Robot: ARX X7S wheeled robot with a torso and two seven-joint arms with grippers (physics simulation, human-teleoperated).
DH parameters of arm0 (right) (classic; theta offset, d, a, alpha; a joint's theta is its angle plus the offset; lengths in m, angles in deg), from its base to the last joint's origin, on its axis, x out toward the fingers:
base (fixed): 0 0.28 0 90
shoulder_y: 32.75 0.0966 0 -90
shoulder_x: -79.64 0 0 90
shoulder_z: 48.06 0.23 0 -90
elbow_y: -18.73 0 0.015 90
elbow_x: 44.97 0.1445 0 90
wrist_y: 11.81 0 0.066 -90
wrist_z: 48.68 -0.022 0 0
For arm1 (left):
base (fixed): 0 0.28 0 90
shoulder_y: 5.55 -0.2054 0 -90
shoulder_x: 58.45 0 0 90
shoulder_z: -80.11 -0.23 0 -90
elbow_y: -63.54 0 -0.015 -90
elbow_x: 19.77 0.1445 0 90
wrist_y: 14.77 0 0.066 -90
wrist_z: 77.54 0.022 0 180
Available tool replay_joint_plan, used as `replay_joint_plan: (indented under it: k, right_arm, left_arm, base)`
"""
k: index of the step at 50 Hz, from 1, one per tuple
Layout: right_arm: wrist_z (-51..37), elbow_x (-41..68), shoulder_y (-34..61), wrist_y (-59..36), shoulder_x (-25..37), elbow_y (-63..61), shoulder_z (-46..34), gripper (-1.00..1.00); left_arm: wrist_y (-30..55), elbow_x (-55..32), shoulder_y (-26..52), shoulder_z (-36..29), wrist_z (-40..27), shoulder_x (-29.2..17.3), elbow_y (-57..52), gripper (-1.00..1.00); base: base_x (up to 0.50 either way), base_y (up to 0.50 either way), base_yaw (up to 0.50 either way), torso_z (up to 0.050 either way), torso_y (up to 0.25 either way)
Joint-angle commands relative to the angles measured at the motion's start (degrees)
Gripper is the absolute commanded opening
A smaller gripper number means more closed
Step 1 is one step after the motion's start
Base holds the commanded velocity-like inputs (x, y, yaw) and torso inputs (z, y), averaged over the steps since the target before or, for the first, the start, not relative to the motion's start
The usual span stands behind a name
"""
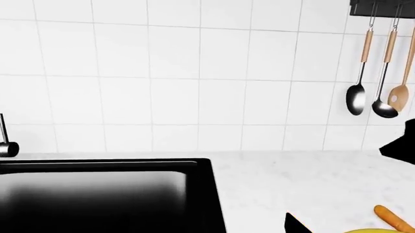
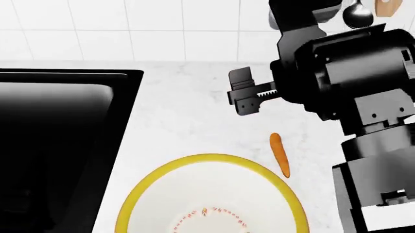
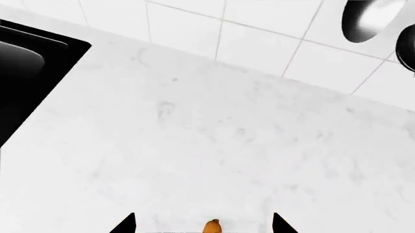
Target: There is a mixed pile of frozen fruits and vegetables on the counter. Locate all the frozen vegetables and place the items in a bowl on the counter. Take all the frozen fruits and defrost them in a running sink.
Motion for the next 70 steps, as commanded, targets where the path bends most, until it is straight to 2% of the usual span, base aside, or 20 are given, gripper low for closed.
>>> replay_joint_plan:
  k: [1, 10, 13, 19, 25, 27, 29, 32, 35, 45, 63, 70]
  right_arm:
    - [9.74, -8.98, 8.07, 11.58, -10.24, 32.51, -7.84, 1.0]
    - [7.28, -19.41, 5.12, 9.99, -10.94, 32.55, 8.81, 1.0]
    - [7.93, -23.62, 4.19, 10.0, -11.48, 32.55, 12.08, 1.0]
    - [9.61, -29.29, 2.92, 8.89, -12.63, 32.56, 16.18, 1.0]
    - [9.76, -31.69, 2.59, 8.52, -13.01, 32.56, 18.72, 1.0]
    - [9.89, -32.16, 2.56, 8.46, -13.07, 32.56, 19.15, 1.0]
    - [9.25, -32.18, 2.15, 8.77, -12.91, 32.56, 20.37, 1.0]
    - [4.0, -30.23, 2.65, 9.08, -11.91, 32.56, 28.21, 1.0]
    - [2.17, -31.31, 2.85, 9.76, -11.51, 32.56, 31.02, 1.0]
    - [1.34, -33.31, 3.69, 10.18, -11.52, 32.56, 32.89, 1.0]
    - [0.57, -33.56, 3.36, 10.09, -11.23, 32.56, 31.2, 1.0]
    - [3.04, -34.01, 2.28, 8.52, -11.48, 32.56, 28.52, 1.0]
  left_arm:
    - [-0.62, -0.46, 0.3, 0.03, -0.57, -0.78, 0.25, 1.0]
    - [-0.15, -3.45, 1.11, 2.25, -1.63, -1.45, 0.34, 1.0]
    - [-1.15, -2.67, 0.46, 2.08, -1.13, -1.4, 0.77, 1.0]
    - [-1.02, -6.66, -0.04, 4.38, -1.7, -1.42, 0.66, 1.0]
    - [-5.18, 0.16, -1.75, 0.6, 2.28, -3.45, -1.23, 1.0]
    - [-4.92, -0.58, -1.47, 0.69, 1.82, -3.19, -0.88, 1.0]
    - [-5.61, -2.5, -1.67, 1.85, 2.63, -3.62, -1.91, 1.0]
    - [-6.24, -1.4, -1.91, 0.99, 2.96, -3.72, -1.59, 1.0]
    - [-6.37, -1.76, -2.35, 1.01, 3.06, -4.07, -1.68, 1.0]
    - [-6.84, -1.2, -2.08, 0.02, 2.57, -5.29, -2.14, 1.0]
    - [-8.55, -1.73, -2.21, -0.12, 1.52, -5.93, -1.61, 1.0]
    - [-8.73, -1.28, -2.25, -1.17, 1.17, -6.37, -1.67, 1.0]
  base:
    - [0.0, 0.0, 0.0, 0.0, 0.0]
    - [0.0, 0.0, 0.0, 0.0, 0.0]
    - [0.0, 0.0, 0.0, 0.0, 0.0]
    - [0.0, 0.0, 0.0, 0.0, 0.0]
    - [0.0, 0.0, 0.0, 0.0, 0.0]
    - [0.0, 0.0, 0.0, 0.0, 0.0]
    - [0.0, 0.0, 0.0, 0.0, 0.0]
    - [0.0, 0.0, 0.0, 0.0, 0.0]
    - [0.0, 0.0, 0.0, 0.0, 0.0]
    - [0.0, 0.0, 0.0, 0.0, 0.0]
    - [0.0, 0.0, 0.0, 0.003, -0.089]
    - [0.0, 0.0, 0.0, 0.004, -0.089]
